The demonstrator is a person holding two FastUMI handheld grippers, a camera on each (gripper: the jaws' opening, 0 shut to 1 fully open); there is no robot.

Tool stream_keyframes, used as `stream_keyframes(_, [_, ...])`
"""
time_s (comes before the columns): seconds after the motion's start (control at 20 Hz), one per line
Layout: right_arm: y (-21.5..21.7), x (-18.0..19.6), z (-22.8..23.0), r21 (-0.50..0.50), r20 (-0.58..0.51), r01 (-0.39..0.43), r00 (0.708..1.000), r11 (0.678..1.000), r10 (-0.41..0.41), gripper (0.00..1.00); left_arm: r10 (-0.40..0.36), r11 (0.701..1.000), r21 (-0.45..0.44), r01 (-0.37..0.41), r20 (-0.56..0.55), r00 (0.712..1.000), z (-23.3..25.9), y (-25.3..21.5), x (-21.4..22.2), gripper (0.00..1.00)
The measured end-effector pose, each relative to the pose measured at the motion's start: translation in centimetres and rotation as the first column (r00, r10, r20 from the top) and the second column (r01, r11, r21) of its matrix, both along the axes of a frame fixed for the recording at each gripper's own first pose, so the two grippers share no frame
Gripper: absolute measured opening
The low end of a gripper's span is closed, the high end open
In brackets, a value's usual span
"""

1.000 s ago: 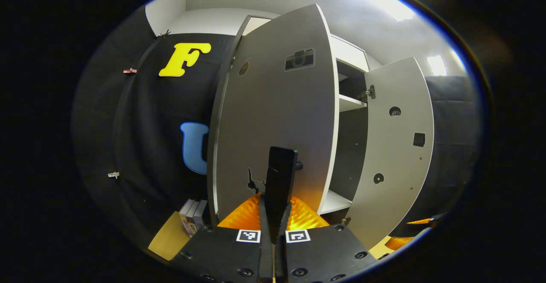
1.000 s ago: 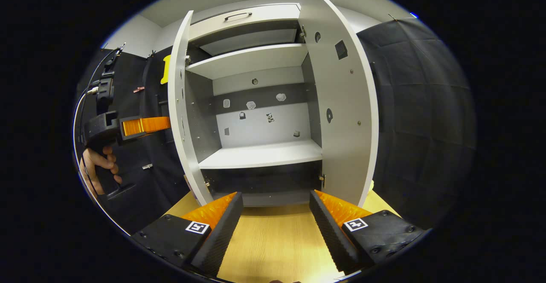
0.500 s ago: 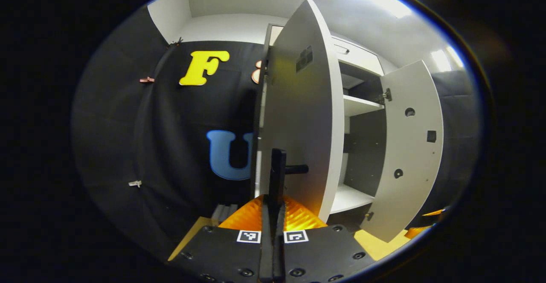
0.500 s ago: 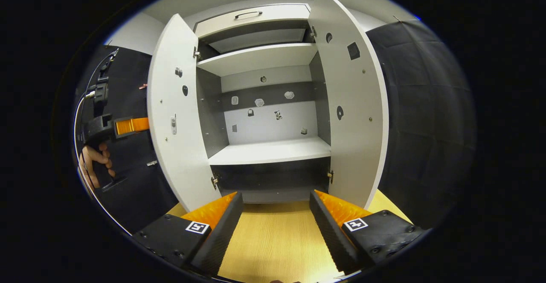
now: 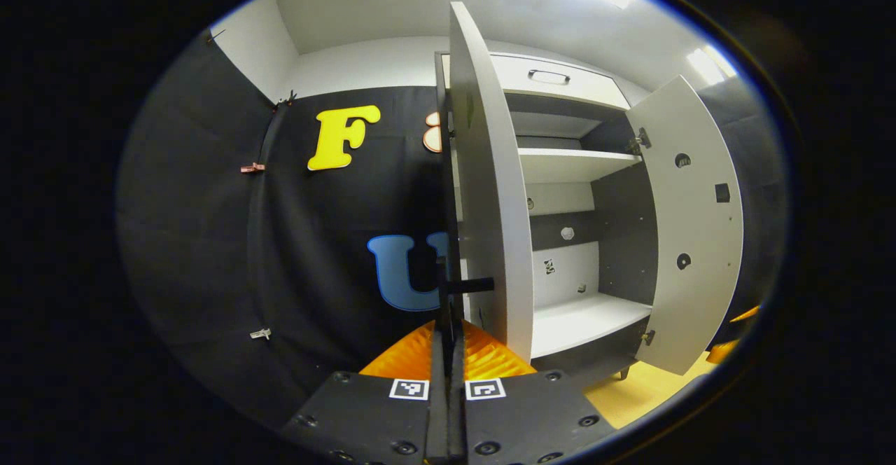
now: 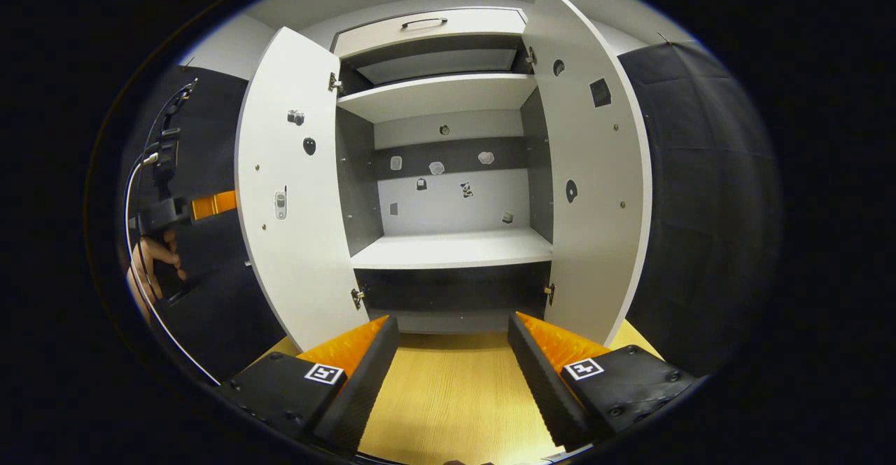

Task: Open the right door of the double-door shoe cabinet with the right hand, and open the left door with the left hand.

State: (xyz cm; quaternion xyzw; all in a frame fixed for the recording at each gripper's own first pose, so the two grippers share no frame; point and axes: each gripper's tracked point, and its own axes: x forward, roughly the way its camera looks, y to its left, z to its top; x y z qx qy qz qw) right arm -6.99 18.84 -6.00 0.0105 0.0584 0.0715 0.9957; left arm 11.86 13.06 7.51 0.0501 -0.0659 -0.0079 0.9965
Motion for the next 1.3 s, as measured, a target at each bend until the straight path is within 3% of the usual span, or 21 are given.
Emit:
stream_keyframes(0.25, [-1.3, -0.7, 0.9, -0.001, 0.009, 0.008, 1.0, 1.0, -0.008, 0.98, -0.002, 0.995, -0.103, 0.0, -0.016, 1.0, -0.4, 0.0, -1.2, 0.05])
stream_keyframes(0.7, [-6.5, -3.1, 5.7, 0.033, 0.08, -0.003, 0.997, 0.999, 0.0, 0.98, 0.11, 0.991, -0.074, -0.114, -0.054, 0.992, -0.2, -4.8, -8.8, 0.05])
stream_keyframes(0.9, [-9.0, -4.6, 9.0, 0.023, 0.147, 0.007, 0.989, 1.0, -0.01, 0.98, 0.09, 0.992, -0.087, -0.095, -0.055, 0.994, -0.8, -10.0, -12.2, 0.3])
stream_keyframes(0.95, [-9.4, -5.0, 9.5, 0.027, 0.161, 0.007, 0.987, 1.0, -0.011, 0.98, 0.07, 0.993, -0.093, -0.075, -0.061, 0.996, -1.1, -11.3, -12.9, 0.5])
stream_keyframes(1.15, [-10.5, -6.6, 11.4, 0.041, 0.207, -0.002, 0.978, 0.999, -0.007, 0.98, 0.075, 0.994, -0.078, -0.078, -0.044, 0.996, -1.5, -14.1, -15.2, 0.96])
stream_keyframes(1.3, [-11.3, -7.3, 11.8, 0.045, 0.217, 0.004, 0.976, 0.999, -0.014, 0.98, 0.09, 0.993, -0.077, -0.094, -0.055, 0.994, -1.8, -15.3, -16.2, 0.97])
